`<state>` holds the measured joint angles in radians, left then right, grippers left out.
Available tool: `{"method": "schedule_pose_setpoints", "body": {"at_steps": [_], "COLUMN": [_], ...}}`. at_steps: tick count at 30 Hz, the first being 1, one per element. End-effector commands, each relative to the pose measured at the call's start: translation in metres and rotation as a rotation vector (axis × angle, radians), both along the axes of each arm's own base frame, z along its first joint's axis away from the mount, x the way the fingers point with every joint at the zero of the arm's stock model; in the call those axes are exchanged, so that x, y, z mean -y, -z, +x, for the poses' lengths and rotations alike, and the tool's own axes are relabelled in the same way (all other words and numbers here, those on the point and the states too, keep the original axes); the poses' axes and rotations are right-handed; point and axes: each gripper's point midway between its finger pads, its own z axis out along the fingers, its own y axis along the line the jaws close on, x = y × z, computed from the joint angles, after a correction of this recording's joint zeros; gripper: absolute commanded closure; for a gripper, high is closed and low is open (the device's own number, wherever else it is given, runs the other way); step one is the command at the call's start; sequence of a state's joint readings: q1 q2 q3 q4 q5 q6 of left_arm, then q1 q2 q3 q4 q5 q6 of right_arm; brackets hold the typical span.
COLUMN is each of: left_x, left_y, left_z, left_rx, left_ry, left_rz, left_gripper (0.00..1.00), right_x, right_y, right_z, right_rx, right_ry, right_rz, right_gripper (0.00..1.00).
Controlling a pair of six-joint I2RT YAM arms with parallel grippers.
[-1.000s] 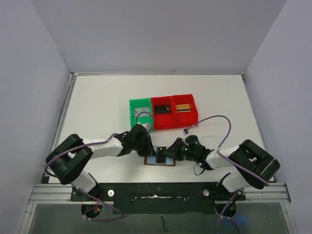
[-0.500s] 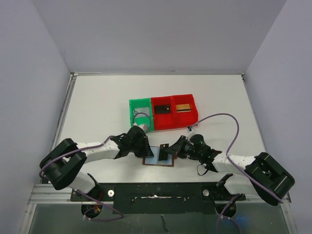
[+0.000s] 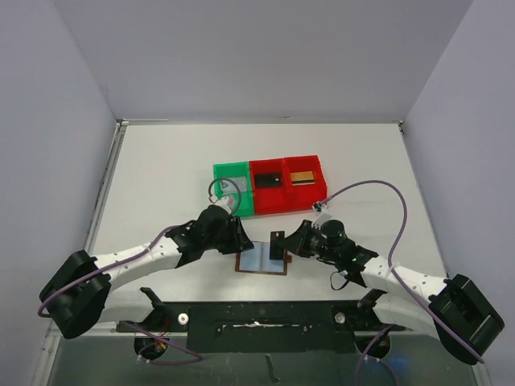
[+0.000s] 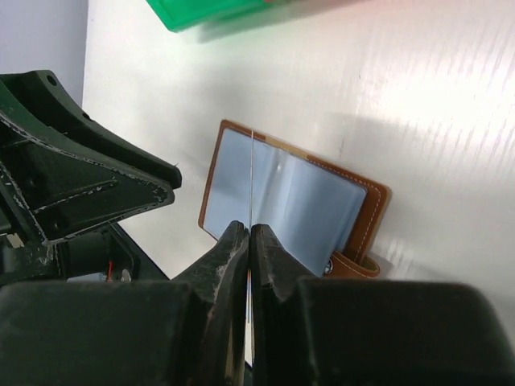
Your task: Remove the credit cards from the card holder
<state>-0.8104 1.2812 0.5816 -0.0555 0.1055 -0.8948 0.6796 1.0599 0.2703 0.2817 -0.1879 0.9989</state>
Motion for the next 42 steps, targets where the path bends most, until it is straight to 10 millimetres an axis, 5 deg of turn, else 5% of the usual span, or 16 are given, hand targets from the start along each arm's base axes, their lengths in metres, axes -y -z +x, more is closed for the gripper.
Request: {"method": "schedule_pose_setpoints", "body": {"at_steps": [1, 11, 17, 26, 32, 42], "left_x": [-0.010, -0.073, -0.113, -0.169, -0.205, -0.197], "left_y": [-0.033, -0.081, -0.096, -0.094, -0.091, -0.109], "left_z": [0.017, 0.036, 0.041, 0.061, 0.082, 0.088], "left_rx": [0.129, 0.284, 0.318, 0.298, 0.288, 0.377], "left_ry": [-0.053, -0.207, -0.292, -0.377, -0.457, -0.430], "left_rz": [-0.013, 0.082, 0.185, 0.418, 0.299, 0.224], "left_gripper": [0.68, 0.40, 0.29, 0.16, 0.15, 0.15], "right_x": [-0.002, 0.009, 0.016, 0.031, 0.025, -0.006], "right_y": [-0.054, -0.121, -0.131, -0.142, -0.142, -0.134], "right_z": [0.027, 0.031, 0.040, 0.083, 0.121, 0.181], "right_rx": [0.264, 0.844, 1.036, 1.069, 1.015, 1.029], "right_ry": [0.008, -0.127, -0.241, -0.206, -0.345, -0.531], "right_rz": [0.016, -0.192, -0.429, -0.677, -0.634, -0.763], "right_gripper": [1.00, 1.00, 1.00, 1.00, 1.00, 1.00]}}
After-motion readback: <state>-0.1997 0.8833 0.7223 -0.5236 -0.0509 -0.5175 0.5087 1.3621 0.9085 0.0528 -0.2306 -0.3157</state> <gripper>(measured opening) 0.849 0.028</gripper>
